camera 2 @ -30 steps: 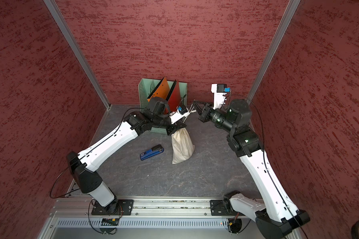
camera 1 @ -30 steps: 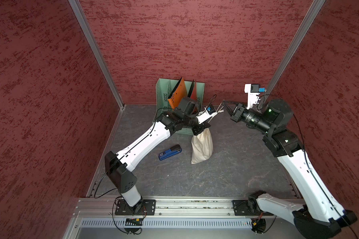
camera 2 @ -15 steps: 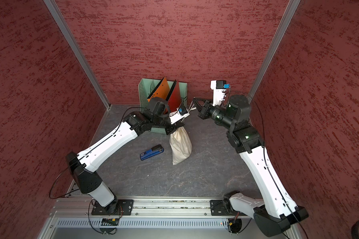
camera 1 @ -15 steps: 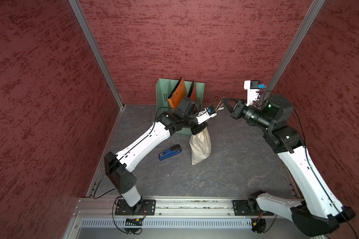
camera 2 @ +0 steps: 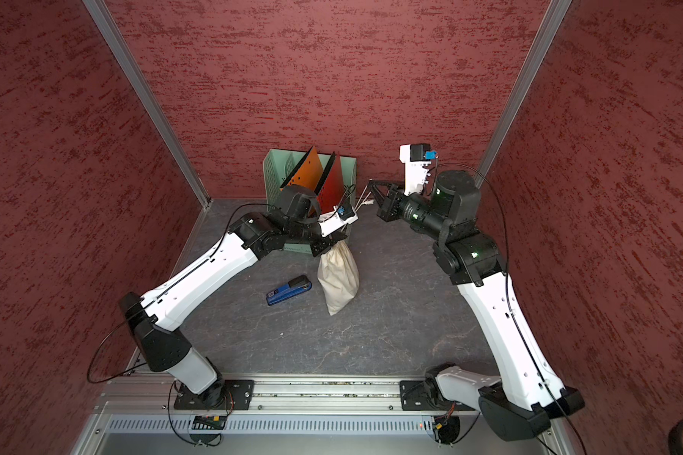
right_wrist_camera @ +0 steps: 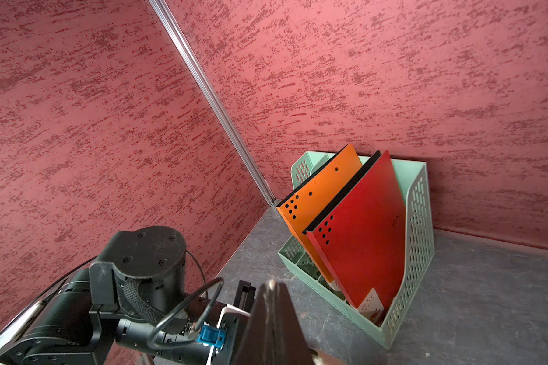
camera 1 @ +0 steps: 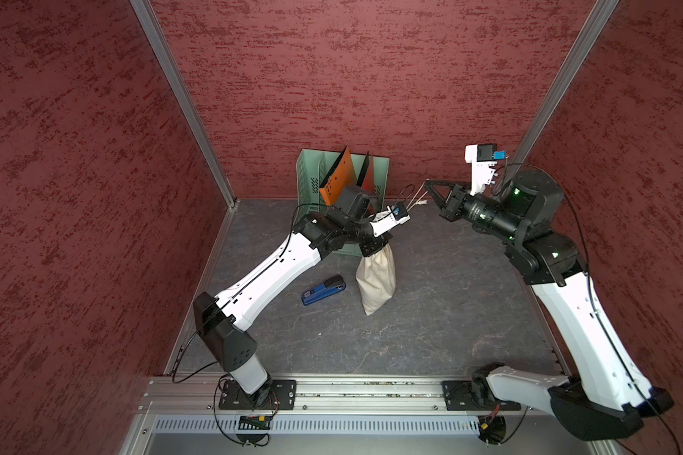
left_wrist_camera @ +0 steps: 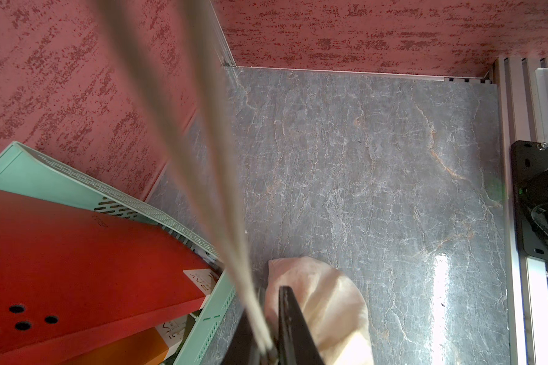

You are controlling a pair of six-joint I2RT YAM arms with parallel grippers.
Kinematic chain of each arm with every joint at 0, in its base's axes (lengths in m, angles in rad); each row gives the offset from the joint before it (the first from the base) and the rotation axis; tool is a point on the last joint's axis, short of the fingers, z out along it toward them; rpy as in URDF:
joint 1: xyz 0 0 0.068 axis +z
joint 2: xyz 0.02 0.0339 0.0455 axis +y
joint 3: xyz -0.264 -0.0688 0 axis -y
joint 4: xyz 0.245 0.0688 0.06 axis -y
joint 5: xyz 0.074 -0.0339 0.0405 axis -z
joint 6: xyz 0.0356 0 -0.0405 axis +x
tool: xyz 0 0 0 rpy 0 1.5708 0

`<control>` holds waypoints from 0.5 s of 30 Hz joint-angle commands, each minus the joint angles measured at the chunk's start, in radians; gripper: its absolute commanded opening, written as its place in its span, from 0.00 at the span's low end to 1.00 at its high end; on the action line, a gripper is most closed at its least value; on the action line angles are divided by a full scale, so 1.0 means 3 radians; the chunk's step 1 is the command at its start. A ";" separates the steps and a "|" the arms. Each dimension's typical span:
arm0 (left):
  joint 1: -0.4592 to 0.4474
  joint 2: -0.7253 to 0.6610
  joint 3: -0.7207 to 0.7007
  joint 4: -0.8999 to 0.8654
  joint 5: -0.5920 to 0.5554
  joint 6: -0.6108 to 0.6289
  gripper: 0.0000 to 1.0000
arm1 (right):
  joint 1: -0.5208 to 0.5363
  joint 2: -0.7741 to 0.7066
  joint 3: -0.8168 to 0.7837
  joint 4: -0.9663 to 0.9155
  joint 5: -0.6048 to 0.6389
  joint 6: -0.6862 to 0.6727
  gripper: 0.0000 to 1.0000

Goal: Close the soil bag
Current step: Frap the soil bag at the center of the board.

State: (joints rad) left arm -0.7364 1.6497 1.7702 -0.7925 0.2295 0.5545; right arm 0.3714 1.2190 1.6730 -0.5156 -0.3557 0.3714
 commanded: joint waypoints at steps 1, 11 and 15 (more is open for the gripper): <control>0.0031 0.0079 -0.0172 -0.0807 -0.0238 0.0035 0.13 | -0.0026 -0.0143 0.0368 0.0842 0.0259 -0.0094 0.00; -0.0007 0.0085 -0.0136 -0.0948 -0.0196 0.0004 0.17 | -0.0029 -0.0131 0.0482 0.0748 0.0397 -0.0199 0.00; -0.0027 0.0075 -0.0179 -0.1016 -0.0193 -0.0036 0.20 | -0.0027 -0.0136 0.0474 0.0717 0.0442 -0.0224 0.00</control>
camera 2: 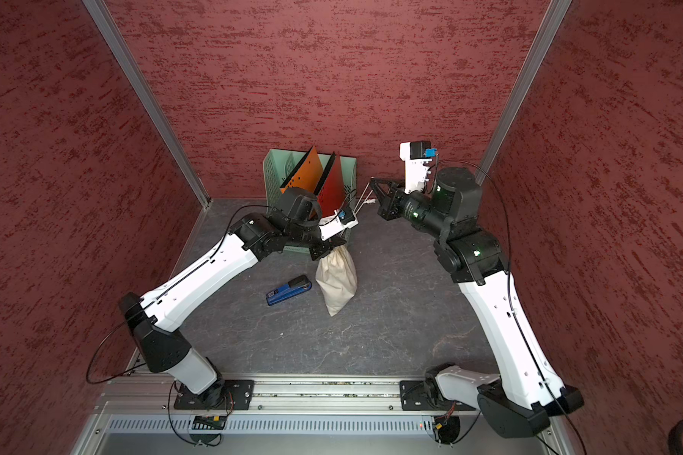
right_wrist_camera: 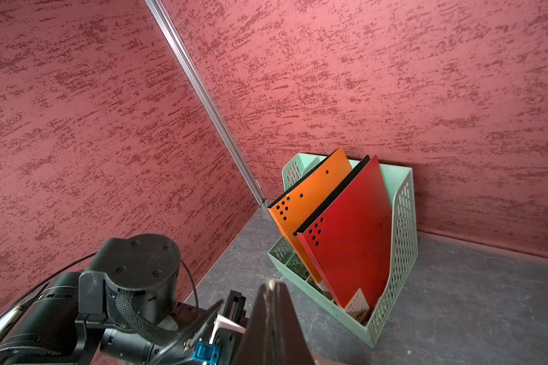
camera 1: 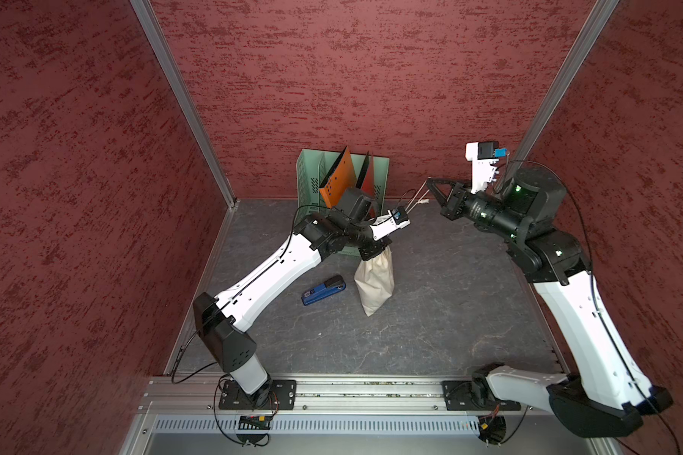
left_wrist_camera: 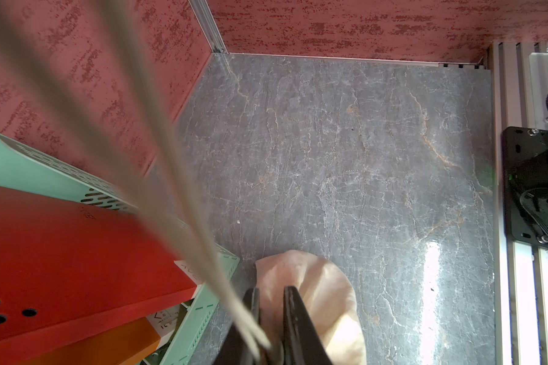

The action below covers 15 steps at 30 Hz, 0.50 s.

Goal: Close the soil bag
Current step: Frap the soil bag at the center of the board.

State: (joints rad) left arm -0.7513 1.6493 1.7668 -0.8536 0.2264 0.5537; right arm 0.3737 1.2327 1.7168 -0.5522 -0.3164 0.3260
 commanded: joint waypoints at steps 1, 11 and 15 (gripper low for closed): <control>0.0024 0.0063 -0.0187 -0.0826 -0.0188 -0.0038 0.20 | -0.0034 -0.0188 0.0316 0.0841 0.0321 -0.0076 0.00; 0.0070 -0.0083 -0.0346 -0.0698 -0.0117 -0.0153 0.00 | -0.0039 -0.0218 0.0255 0.0781 0.0474 -0.0107 0.00; 0.0085 -0.0186 -0.0414 -0.0547 -0.0062 -0.0223 0.00 | -0.0042 -0.0218 0.0279 0.0607 0.0677 -0.0133 0.00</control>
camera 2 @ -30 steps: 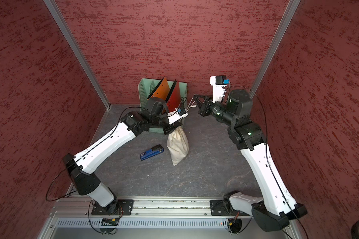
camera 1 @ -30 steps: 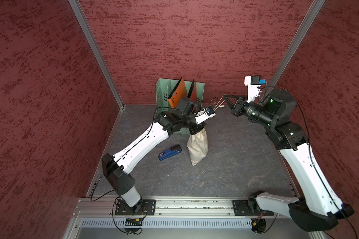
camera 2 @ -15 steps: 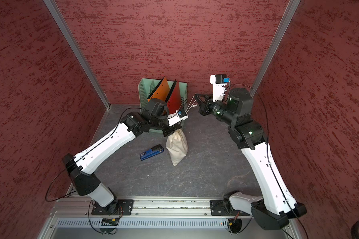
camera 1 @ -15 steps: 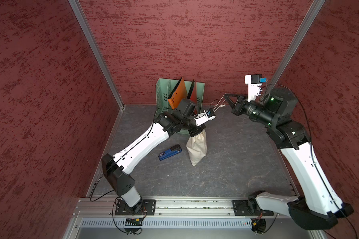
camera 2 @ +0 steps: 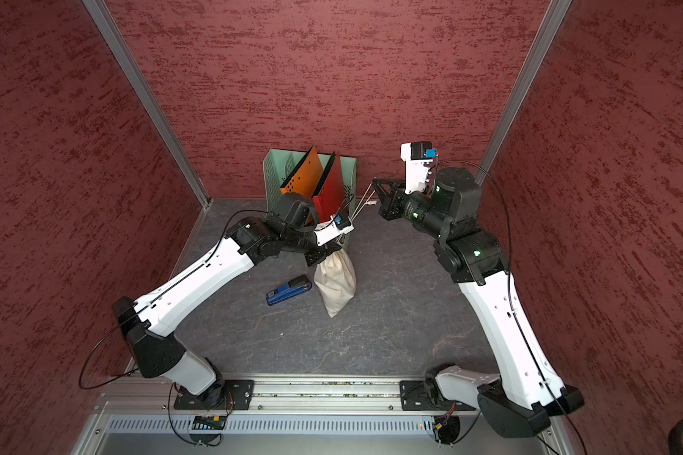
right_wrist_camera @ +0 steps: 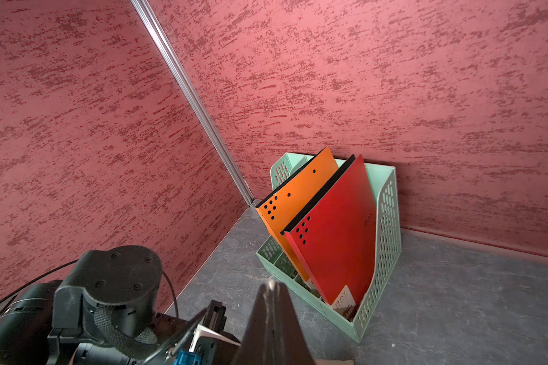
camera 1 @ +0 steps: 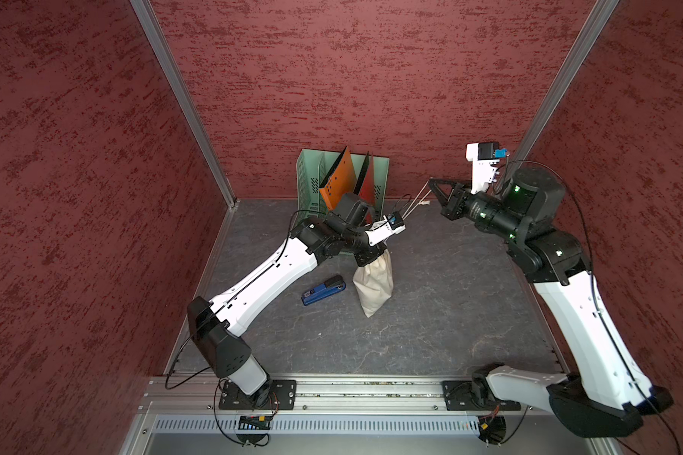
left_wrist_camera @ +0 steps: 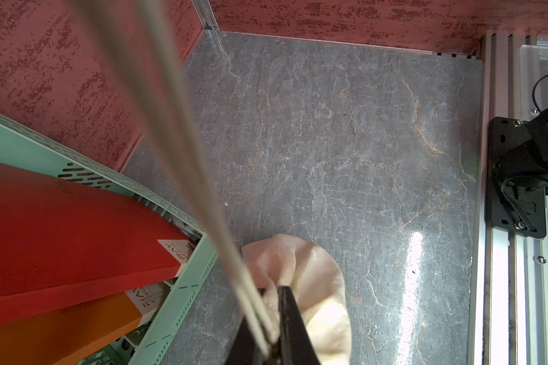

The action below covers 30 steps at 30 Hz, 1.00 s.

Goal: Close the soil bag
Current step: Frap the soil bag at the center of the board.

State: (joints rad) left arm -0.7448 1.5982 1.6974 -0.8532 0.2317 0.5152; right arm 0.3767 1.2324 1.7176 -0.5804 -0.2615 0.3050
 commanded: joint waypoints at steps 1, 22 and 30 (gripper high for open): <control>0.0066 -0.0049 -0.0208 -0.0492 -0.0061 -0.0111 0.00 | -0.0057 -0.0217 0.0284 0.0651 0.0550 -0.0069 0.00; 0.0314 -0.0398 -0.0448 -0.0039 0.0250 -0.0375 0.00 | -0.0077 -0.0127 0.0174 0.0098 0.0977 0.0004 0.00; 0.0345 -0.0475 -0.0466 0.0048 0.0274 -0.0419 0.00 | -0.0080 -0.0062 0.0149 -0.0023 0.0994 0.0072 0.00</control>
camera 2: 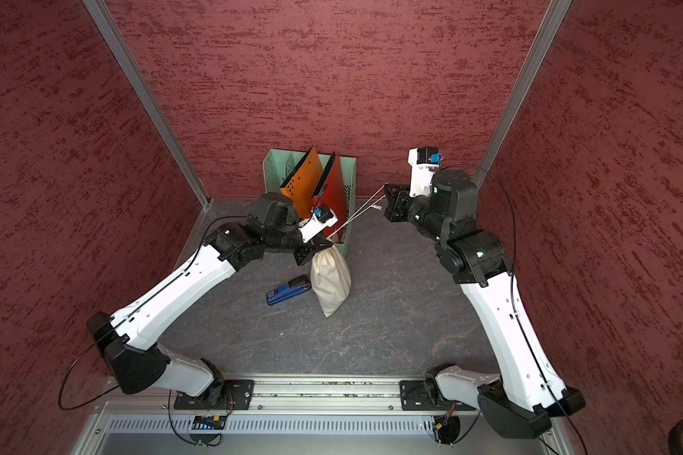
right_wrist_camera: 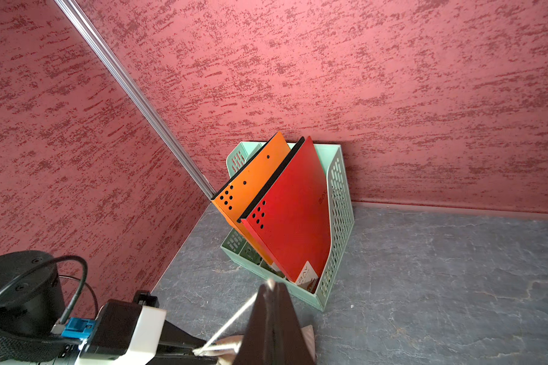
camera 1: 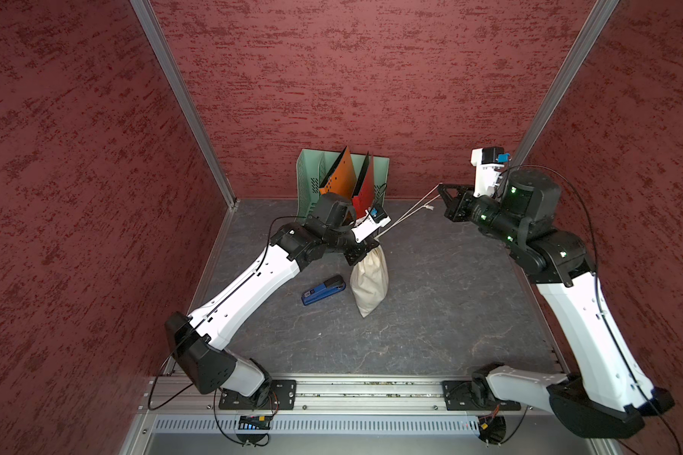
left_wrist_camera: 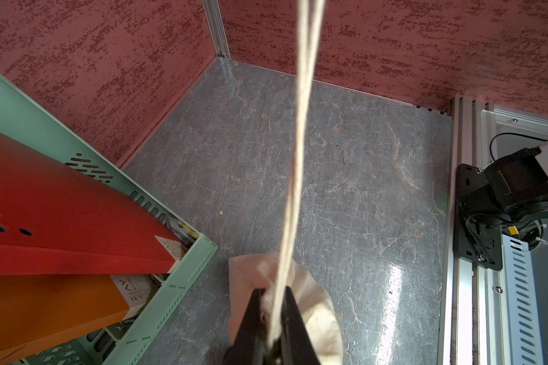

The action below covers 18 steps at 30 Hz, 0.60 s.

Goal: Close the soil bag
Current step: Frap the soil bag at the center of the board.

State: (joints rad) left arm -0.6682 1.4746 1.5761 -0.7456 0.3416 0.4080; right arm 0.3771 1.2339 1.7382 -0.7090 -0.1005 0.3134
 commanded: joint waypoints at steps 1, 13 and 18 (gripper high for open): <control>0.0094 -0.0063 -0.0053 -0.0313 -0.0095 -0.0068 0.00 | -0.0081 -0.0060 0.0066 0.0401 0.0455 0.0057 0.00; 0.0115 -0.0168 0.0028 -0.0179 -0.0029 -0.0300 0.00 | -0.0094 -0.0007 -0.0063 0.0327 0.0397 0.0202 0.00; 0.0114 -0.0196 0.0060 -0.0158 -0.0032 -0.0321 0.00 | -0.0097 0.0009 -0.0150 0.0303 0.0367 0.0240 0.00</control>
State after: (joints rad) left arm -0.6533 1.4590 1.5764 -0.7700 0.3401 0.3332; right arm 0.3752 1.2449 1.6966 -0.7021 -0.0757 0.3702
